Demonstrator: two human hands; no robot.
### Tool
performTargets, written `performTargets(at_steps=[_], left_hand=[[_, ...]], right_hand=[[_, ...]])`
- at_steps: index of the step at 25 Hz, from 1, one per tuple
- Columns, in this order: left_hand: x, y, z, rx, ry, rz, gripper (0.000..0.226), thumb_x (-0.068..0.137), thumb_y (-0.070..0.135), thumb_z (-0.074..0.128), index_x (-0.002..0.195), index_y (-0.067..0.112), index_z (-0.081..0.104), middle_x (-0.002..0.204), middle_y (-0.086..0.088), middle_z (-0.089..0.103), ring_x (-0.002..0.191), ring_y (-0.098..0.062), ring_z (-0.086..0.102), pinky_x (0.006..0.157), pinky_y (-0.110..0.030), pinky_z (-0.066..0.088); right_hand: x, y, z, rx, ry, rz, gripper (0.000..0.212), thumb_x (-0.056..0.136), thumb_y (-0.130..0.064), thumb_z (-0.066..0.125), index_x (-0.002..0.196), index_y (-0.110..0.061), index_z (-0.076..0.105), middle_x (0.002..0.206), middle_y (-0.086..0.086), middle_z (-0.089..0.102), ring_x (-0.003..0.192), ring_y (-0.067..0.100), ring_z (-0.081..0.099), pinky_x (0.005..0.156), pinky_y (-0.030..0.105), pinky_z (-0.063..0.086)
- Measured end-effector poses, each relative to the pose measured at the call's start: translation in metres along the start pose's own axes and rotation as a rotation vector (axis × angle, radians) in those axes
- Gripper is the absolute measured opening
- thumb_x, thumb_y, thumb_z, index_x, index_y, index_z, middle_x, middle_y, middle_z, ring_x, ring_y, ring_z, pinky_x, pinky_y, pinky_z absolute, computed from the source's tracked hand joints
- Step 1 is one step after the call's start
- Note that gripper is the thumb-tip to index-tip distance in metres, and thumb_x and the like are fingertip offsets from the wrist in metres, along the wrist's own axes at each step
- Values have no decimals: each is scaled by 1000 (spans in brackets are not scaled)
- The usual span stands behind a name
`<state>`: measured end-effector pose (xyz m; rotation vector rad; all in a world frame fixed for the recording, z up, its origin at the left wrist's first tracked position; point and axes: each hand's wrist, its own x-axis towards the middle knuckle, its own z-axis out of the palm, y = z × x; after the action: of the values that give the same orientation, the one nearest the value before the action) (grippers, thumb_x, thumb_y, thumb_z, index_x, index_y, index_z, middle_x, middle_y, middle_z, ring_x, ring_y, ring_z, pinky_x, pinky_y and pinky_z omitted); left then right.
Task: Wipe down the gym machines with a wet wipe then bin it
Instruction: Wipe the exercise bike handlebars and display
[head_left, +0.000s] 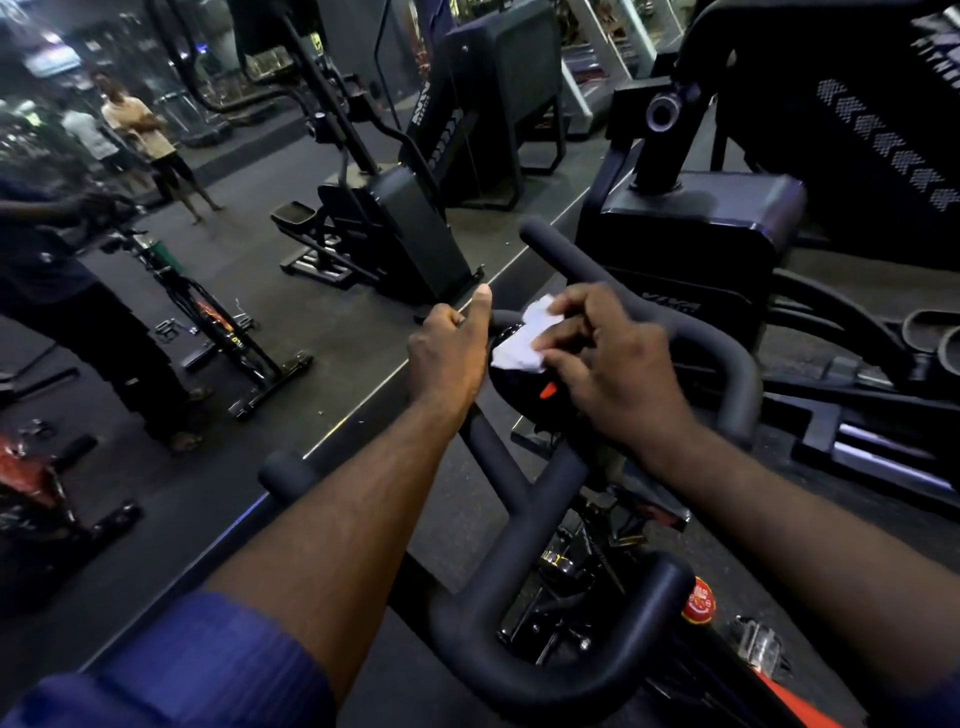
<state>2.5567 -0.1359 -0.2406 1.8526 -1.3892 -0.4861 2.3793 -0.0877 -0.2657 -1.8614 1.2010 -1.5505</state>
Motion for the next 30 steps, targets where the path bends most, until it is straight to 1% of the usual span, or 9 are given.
performTargets(at_steps=[2, 4, 7, 13, 21, 23, 26, 28, 30], left_hand=[[-1, 1, 0, -8, -12, -18, 61, 97, 76, 39, 87, 20, 61, 92, -5, 67, 89, -26, 63, 80, -41, 51], [0, 1, 0, 11, -17, -16, 61, 100, 73, 35, 92, 18, 61, 96, -6, 66, 89, -26, 60, 76, -39, 44], [0, 3, -1, 36, -27, -7, 54, 106, 64, 32, 101, 16, 58, 103, -9, 62, 89, -26, 53, 75, -36, 35], [-1, 1, 0, -62, 1, -12, 57, 108, 58, 32, 118, 15, 67, 118, -15, 67, 111, -34, 60, 90, -41, 44], [1, -2, 2, -144, 13, -35, 55, 107, 57, 34, 119, 16, 69, 122, -14, 68, 115, -34, 60, 103, -45, 46], [1, 0, 2, -154, 6, -35, 54, 110, 52, 33, 119, 12, 69, 124, -16, 67, 117, -35, 59, 98, -41, 44], [-1, -2, 0, -153, 6, -6, 48, 113, 44, 32, 127, 12, 65, 128, -16, 65, 118, -33, 58, 85, -34, 36], [-5, -3, 0, -145, -5, 27, 54, 109, 48, 31, 134, 11, 62, 131, -17, 65, 121, -36, 58, 95, -36, 42], [-8, 2, -2, -234, 19, -38, 70, 98, 66, 27, 124, 16, 69, 123, -16, 70, 115, -38, 64, 103, -51, 48]], right_hand=[[-3, -5, 0, 2, -95, 2, 47, 83, 5, 77, 115, -23, 58, 90, -8, 78, 87, 4, 74, 83, 27, 60], [4, -6, -2, 8, -60, 22, 47, 81, 5, 79, 116, -23, 62, 87, -9, 78, 84, 3, 74, 82, 30, 62], [8, -12, -2, -31, -113, -27, 49, 79, 2, 81, 121, -18, 66, 87, -10, 78, 85, 2, 74, 82, 22, 58], [7, -7, -2, 27, -72, 69, 50, 80, 2, 81, 122, -21, 68, 84, -9, 78, 84, 3, 74, 83, 29, 61], [9, -1, 4, 26, -34, 98, 60, 79, -2, 85, 133, -23, 68, 85, -10, 78, 83, -3, 73, 77, 8, 50], [9, -1, 8, 20, 17, 29, 50, 82, -7, 86, 128, -21, 75, 91, -7, 79, 84, -1, 72, 77, 14, 55], [12, -3, 10, -90, -128, -268, 26, 88, -17, 82, 114, -20, 82, 107, 1, 72, 96, 9, 68, 87, 21, 53], [29, -3, 9, -171, -245, -348, 16, 93, -20, 75, 108, -18, 82, 113, 3, 65, 104, 13, 63, 94, 23, 49], [53, 2, 5, -232, -286, -241, 12, 98, -22, 67, 101, -18, 78, 102, -3, 70, 96, 8, 64, 91, 30, 51]])
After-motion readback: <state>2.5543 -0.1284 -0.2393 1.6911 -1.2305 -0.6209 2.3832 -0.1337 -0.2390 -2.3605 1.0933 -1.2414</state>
